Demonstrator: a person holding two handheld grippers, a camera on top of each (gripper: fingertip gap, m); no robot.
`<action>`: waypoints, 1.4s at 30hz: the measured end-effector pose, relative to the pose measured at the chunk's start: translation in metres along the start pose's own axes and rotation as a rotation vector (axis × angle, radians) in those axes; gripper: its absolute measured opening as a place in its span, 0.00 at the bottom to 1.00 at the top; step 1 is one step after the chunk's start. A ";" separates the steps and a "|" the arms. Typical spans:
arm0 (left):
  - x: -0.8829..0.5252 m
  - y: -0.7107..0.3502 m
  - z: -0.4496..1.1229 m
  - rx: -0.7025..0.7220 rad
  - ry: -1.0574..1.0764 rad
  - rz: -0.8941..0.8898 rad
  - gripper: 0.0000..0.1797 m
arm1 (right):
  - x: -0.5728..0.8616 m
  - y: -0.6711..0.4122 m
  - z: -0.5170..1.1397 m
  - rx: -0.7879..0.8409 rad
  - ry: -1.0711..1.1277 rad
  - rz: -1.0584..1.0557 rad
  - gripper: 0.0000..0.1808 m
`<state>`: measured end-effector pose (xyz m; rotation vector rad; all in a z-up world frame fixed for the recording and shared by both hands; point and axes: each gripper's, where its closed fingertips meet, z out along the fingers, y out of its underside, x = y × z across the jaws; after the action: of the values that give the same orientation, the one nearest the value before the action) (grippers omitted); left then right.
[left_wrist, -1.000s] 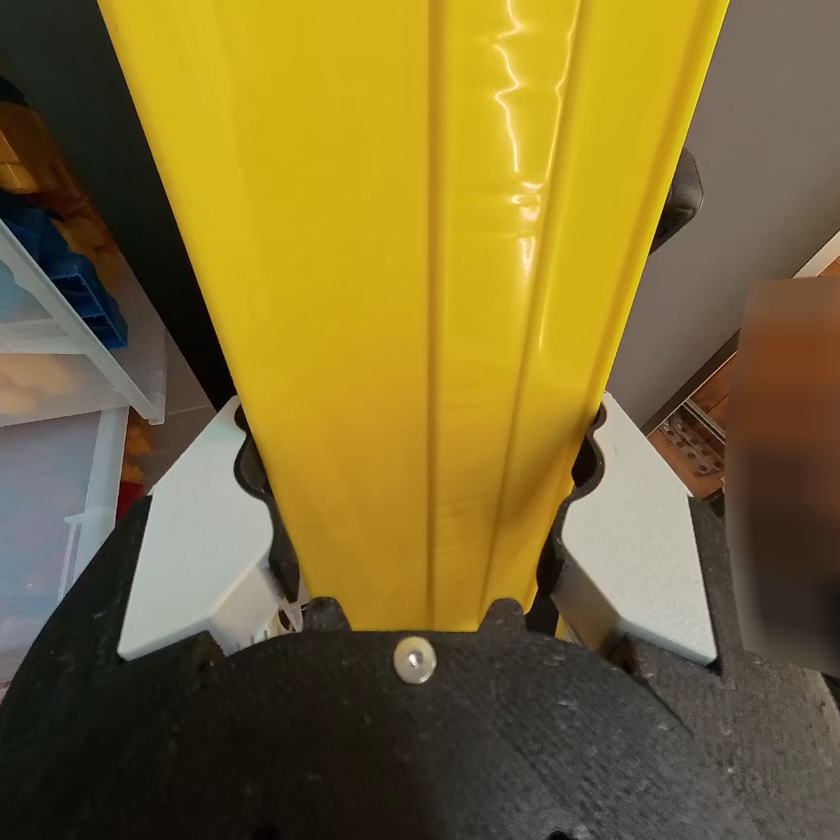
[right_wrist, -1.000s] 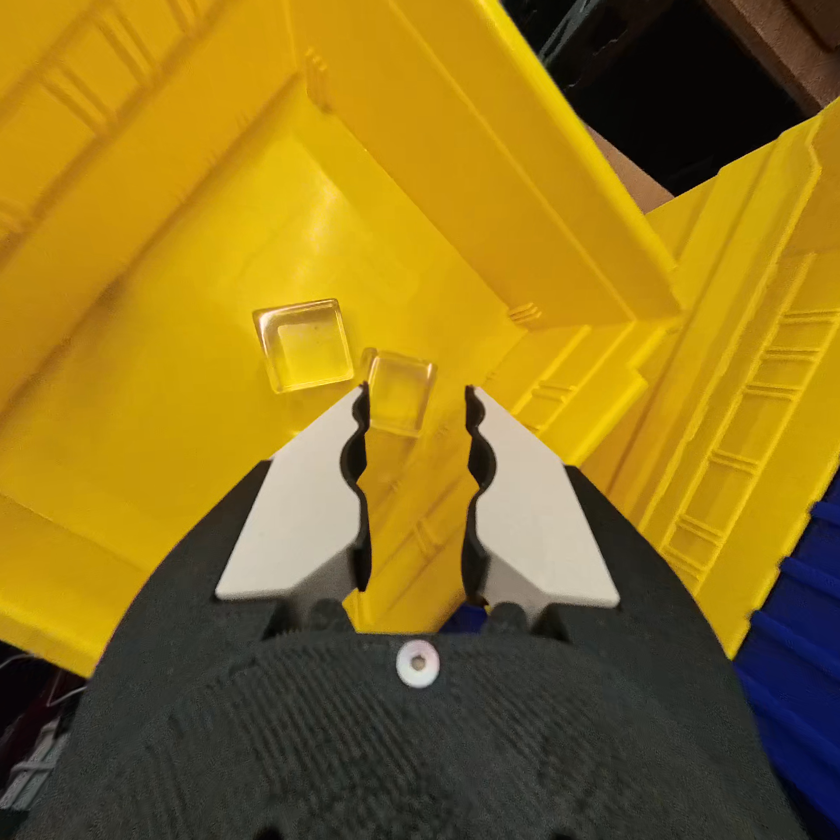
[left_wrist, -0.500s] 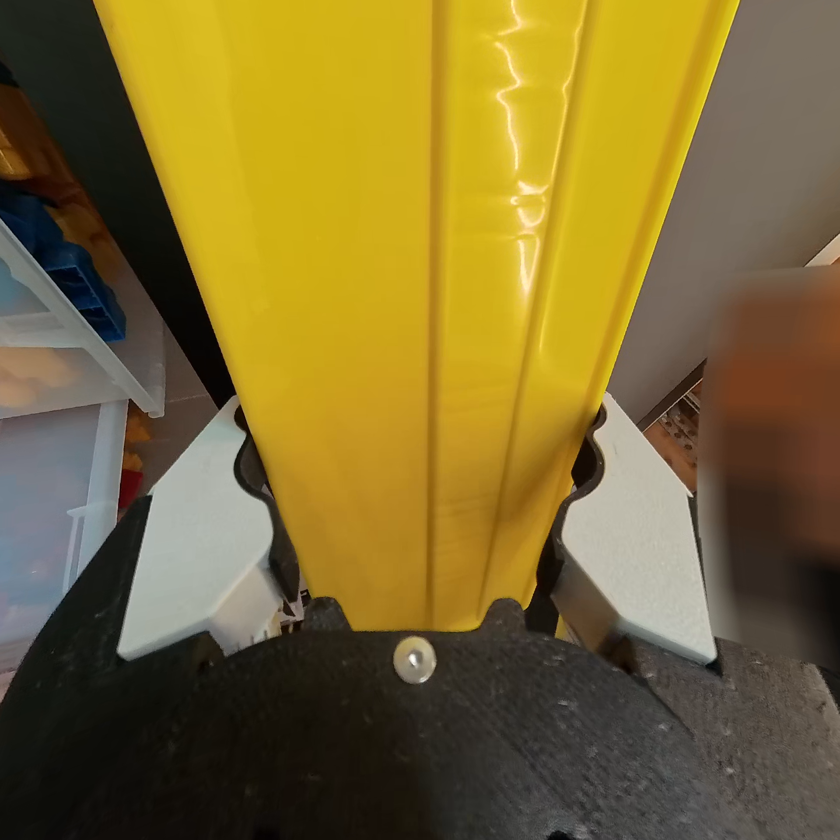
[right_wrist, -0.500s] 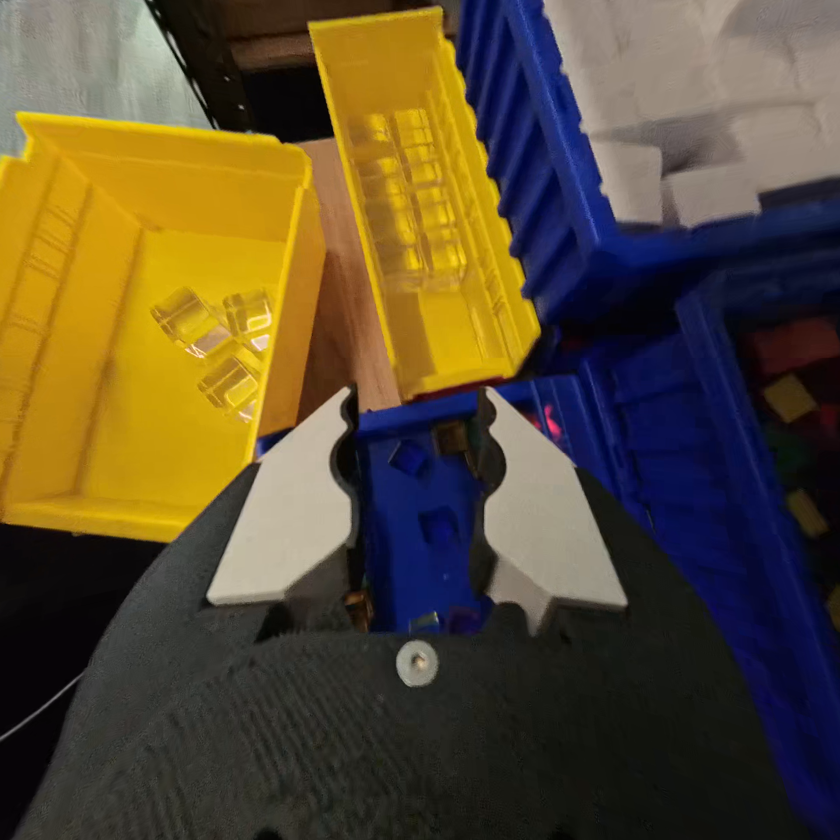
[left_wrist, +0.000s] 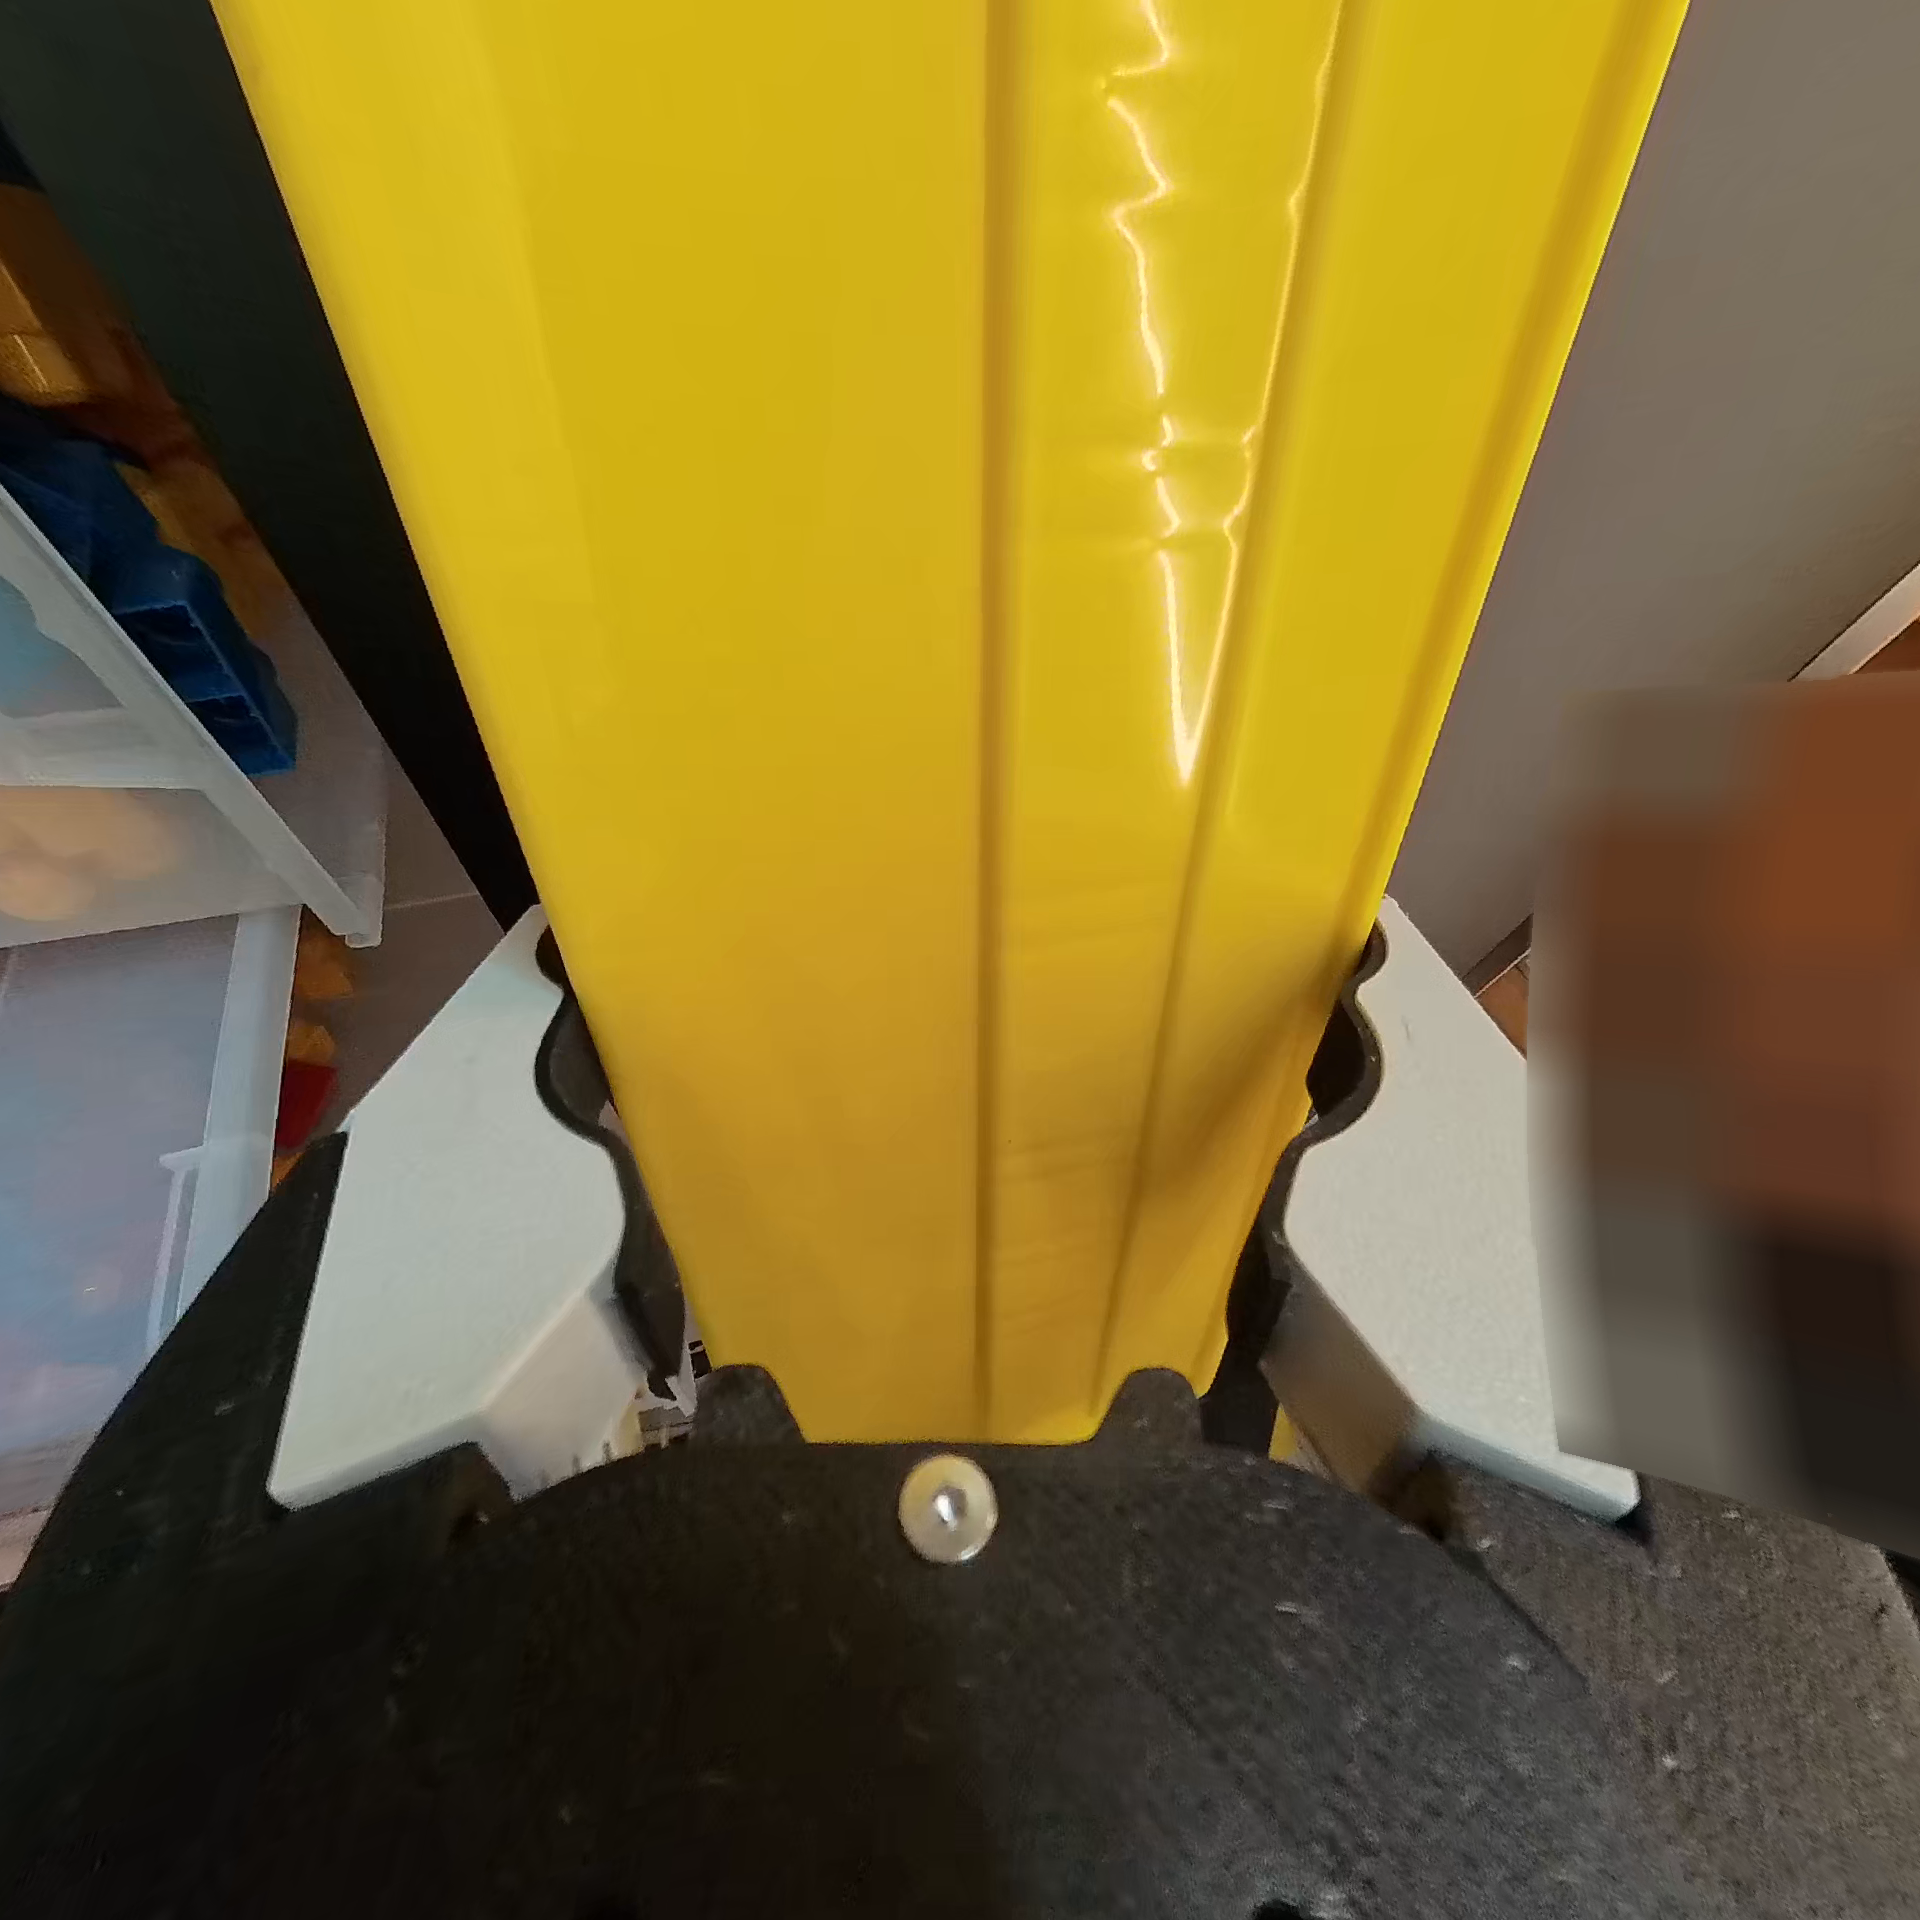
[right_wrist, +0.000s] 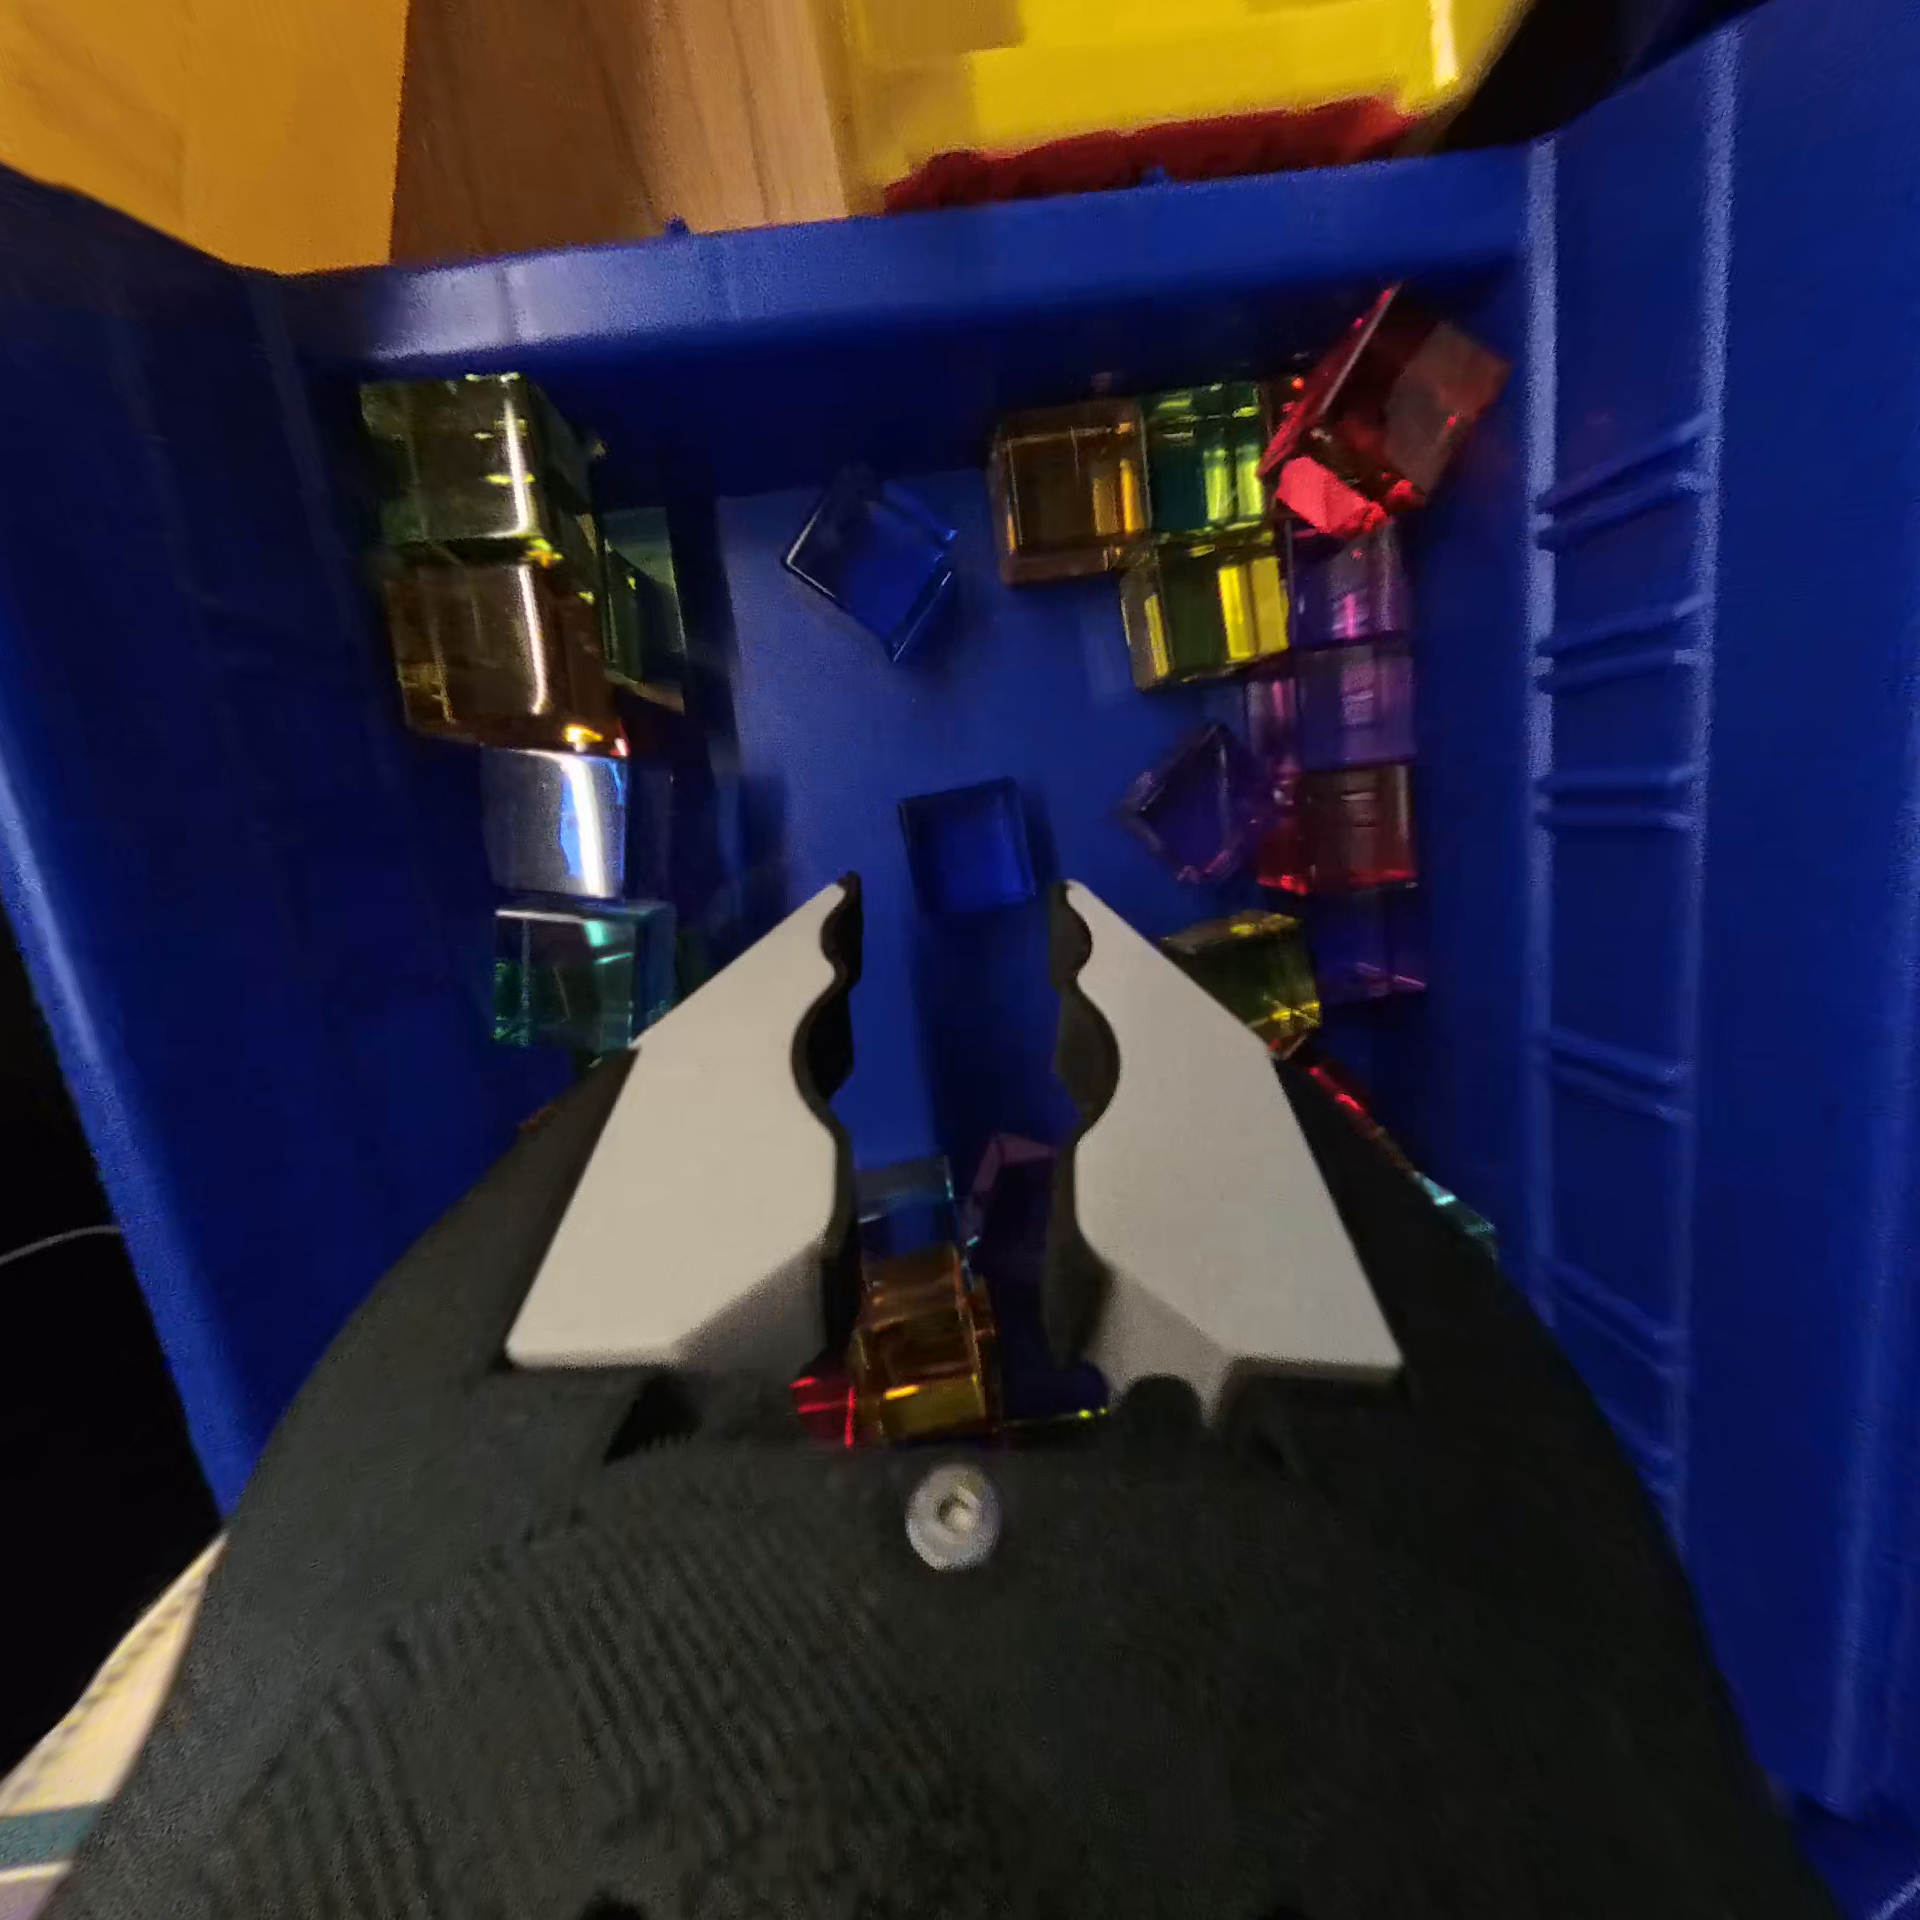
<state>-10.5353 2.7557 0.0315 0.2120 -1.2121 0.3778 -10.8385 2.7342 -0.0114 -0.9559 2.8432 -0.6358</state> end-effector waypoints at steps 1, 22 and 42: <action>0.000 0.000 0.000 0.002 0.000 0.000 0.77 | 0.000 0.001 0.005 -0.019 0.008 -0.016 0.19; -0.001 0.000 0.000 0.027 0.013 0.011 0.77 | -0.149 -0.146 -0.022 0.177 -0.239 -0.474 0.13; -0.002 0.000 0.000 0.024 0.018 0.009 0.77 | -0.188 -0.120 0.007 0.032 -0.294 -0.569 0.13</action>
<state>-10.5355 2.7554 0.0299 0.2240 -1.1917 0.4013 -10.6185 2.7566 0.0199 -1.7108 2.2942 -0.5175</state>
